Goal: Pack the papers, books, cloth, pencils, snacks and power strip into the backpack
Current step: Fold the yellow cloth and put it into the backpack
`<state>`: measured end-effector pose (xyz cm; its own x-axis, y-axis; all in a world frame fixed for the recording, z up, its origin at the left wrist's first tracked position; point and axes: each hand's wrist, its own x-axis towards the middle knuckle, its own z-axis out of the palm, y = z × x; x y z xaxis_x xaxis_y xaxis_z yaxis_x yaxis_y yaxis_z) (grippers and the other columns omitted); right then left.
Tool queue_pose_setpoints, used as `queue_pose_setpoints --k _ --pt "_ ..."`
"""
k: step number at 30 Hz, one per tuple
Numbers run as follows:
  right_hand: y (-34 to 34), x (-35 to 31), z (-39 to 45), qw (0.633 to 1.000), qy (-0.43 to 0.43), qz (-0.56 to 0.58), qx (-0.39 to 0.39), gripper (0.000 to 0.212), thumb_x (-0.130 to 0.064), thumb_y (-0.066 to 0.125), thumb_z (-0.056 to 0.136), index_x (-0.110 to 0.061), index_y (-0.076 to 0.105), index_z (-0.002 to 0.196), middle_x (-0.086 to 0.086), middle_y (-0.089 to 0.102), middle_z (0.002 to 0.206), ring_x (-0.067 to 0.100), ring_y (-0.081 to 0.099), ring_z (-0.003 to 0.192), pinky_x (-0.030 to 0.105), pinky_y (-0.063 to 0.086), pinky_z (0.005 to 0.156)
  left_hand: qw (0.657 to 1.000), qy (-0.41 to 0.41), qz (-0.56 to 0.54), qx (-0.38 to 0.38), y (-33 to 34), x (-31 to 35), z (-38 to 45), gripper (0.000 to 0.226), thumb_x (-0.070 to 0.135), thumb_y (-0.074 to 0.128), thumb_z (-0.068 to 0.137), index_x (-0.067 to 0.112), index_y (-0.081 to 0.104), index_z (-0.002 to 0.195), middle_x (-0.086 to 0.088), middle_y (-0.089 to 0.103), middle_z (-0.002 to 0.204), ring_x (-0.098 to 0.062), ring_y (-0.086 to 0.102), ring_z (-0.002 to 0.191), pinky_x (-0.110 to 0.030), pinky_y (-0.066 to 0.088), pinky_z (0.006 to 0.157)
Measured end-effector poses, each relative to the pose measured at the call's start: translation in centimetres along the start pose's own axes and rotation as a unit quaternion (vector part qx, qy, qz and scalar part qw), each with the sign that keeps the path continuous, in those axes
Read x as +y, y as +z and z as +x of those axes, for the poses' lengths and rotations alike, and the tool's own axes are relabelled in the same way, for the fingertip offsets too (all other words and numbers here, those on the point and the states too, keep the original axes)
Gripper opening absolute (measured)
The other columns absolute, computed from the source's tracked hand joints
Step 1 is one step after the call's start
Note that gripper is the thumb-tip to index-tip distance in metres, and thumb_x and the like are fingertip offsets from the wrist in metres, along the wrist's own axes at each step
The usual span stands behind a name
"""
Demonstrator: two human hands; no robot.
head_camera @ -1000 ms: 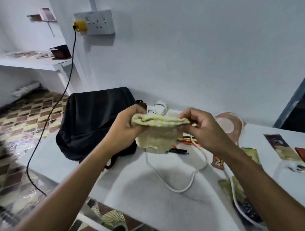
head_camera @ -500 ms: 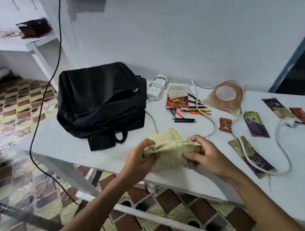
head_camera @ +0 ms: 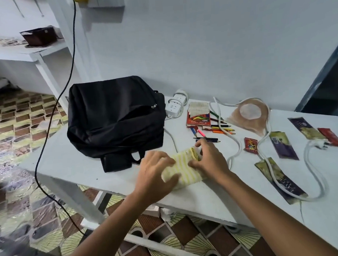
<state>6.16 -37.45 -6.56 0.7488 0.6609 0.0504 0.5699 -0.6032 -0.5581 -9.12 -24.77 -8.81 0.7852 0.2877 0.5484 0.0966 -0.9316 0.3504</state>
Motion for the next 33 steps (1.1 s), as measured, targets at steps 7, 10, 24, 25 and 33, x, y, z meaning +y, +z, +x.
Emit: queue_pose_setpoints --k 7,10,24,25,33 --pt "1.4 -0.2 -0.3 0.966 -0.221 -0.079 0.106 0.015 -0.02 0.058 0.082 -0.014 0.07 0.088 0.012 0.056 0.112 0.03 0.05 0.108 0.046 0.048 0.085 0.989 0.036 -0.007 -0.141 0.2 -1.1 0.9 0.032 0.036 0.053 0.076 0.013 0.071 0.089 -0.002 0.07 0.097 -0.029 0.058 0.108 -0.044 0.048 0.085" --pt "0.1 -1.2 -0.6 0.971 -0.233 0.018 0.054 0.036 -0.048 0.049 0.086 -0.021 0.072 0.095 0.005 0.058 0.123 0.022 0.045 0.123 0.043 0.034 0.104 0.98 -0.08 -0.081 -0.164 -1.9 -0.5 3.4 0.032 0.034 0.052 0.075 0.012 0.07 0.09 -0.004 0.067 0.099 -0.017 0.057 0.104 -0.025 0.038 0.086" --pt "-4.5 -6.6 5.5 0.681 0.092 0.639 -0.346 0.039 -0.011 0.061 0.08 -0.001 0.06 0.118 0.019 0.066 0.117 0.032 0.066 0.102 0.045 0.057 0.082 0.726 -0.382 -0.57 0.048 -7.7 -1.2 8.1 0.036 -0.003 0.067 0.078 -0.002 0.059 0.113 -0.02 0.069 0.105 -0.028 0.07 0.089 -0.034 0.059 0.069" --pt "-4.1 -7.0 5.7 0.695 0.081 0.623 -0.351 0.04 -0.009 0.062 0.079 0.0 0.059 0.118 0.02 0.066 0.117 0.033 0.066 0.103 0.046 0.056 0.084 0.724 -0.381 -0.572 0.061 -7.9 -1.4 8.1 0.035 0.0 0.067 0.079 -0.002 0.059 0.113 -0.019 0.069 0.105 -0.028 0.07 0.089 -0.034 0.059 0.07" --pt "-3.4 -11.0 10.7 0.762 0.059 0.621 -0.172 0.041 0.013 0.06 0.08 -0.001 0.058 0.118 0.018 0.069 0.109 0.034 0.068 0.099 0.055 0.054 0.086 0.946 -0.293 -0.119 0.075 -10.7 -9.8 7.6 0.019 0.023 0.077 0.078 0.02 0.066 0.094 0.009 0.068 0.083 0.0 0.061 0.077 -0.018 0.046 0.077"
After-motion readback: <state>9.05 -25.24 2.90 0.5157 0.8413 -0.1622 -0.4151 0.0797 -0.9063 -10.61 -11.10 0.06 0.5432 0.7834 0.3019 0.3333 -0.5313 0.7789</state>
